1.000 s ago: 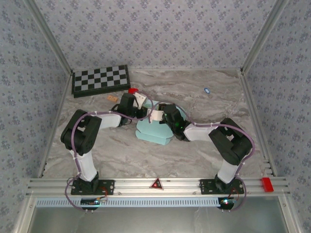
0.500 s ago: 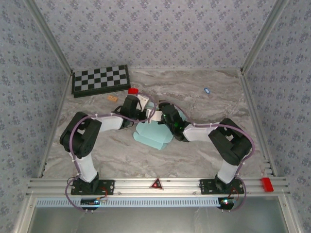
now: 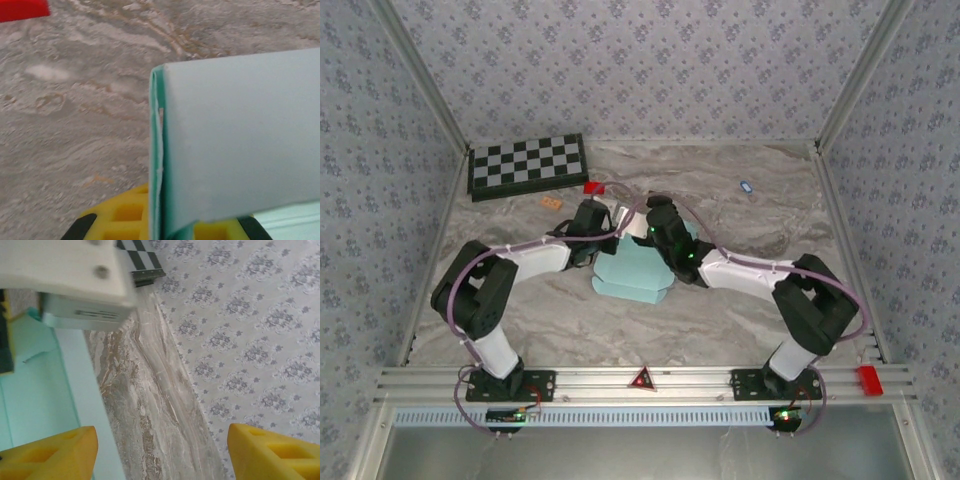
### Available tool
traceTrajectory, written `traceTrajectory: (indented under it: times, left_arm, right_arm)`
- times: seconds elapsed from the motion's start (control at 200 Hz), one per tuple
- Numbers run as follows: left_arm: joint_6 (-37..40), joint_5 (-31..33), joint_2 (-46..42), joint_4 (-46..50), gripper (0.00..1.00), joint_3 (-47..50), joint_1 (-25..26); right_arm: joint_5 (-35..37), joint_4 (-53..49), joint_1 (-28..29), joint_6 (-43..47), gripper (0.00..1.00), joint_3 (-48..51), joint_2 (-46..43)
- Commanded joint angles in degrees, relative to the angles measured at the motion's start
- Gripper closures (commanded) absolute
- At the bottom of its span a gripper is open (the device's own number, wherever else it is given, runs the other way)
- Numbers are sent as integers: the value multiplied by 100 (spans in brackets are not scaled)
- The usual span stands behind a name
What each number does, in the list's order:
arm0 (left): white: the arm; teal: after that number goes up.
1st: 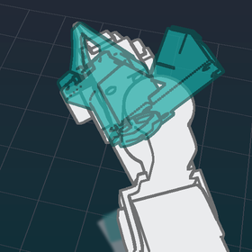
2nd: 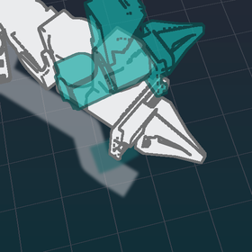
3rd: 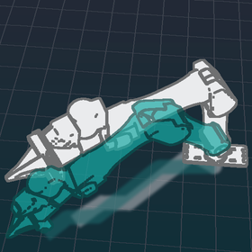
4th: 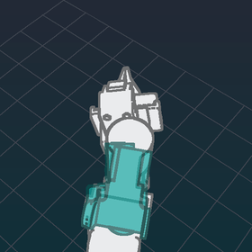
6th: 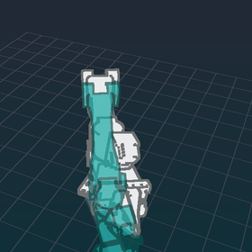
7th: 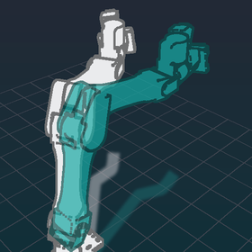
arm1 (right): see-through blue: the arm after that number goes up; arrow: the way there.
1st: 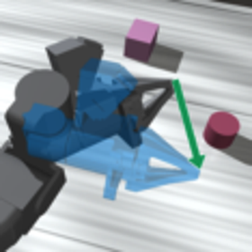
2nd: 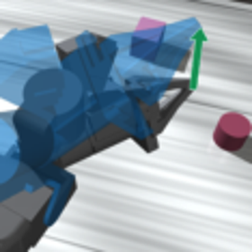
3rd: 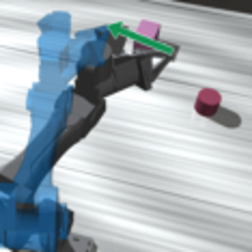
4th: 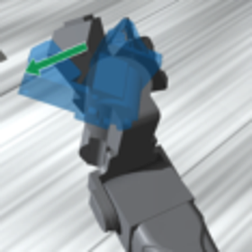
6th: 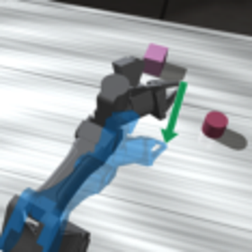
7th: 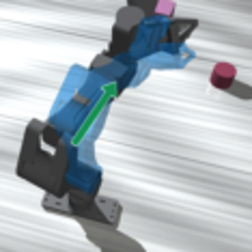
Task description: Fold the paper box
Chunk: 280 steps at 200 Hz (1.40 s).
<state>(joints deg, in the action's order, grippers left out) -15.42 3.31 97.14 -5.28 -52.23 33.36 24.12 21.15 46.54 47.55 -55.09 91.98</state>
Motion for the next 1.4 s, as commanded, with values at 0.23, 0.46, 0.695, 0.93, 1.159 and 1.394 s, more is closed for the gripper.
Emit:
traceTrajectory:
  times: [0.23, 0.46, 0.695, 0.93, 1.159, 1.394]
  left_arm:
    - [-1548, 927, -712, 818, 100, 171, 127]
    - [-1742, 966, -858, 1144, 100, 104, 161]
    - [-1833, 1111, -875, 1393, 100, 7, 253]
    - [-1923, 1054, -758, 1749, 100, -220, 276]
    - [-2052, 908, -683, 1725, 100, -251, 269]
    - [-2085, 847, -622, 1741, 100, -300, 269]
  right_arm:
    - [-250, -2438, -332, -2736, 29, -809, -626]
    - [-600, -3335, -666, -3896, 29, -1269, -616]
    - [-1377, -4467, -1183, -4994, 33, -2099, -346]
    - [-2032, -4962, -1336, -5220, 49, -2461, 2]
    - [-2310, -4914, -1387, -5302, 75, -2398, 243]
    - [-2371, -4907, -1468, -5493, 84, -2359, 509]
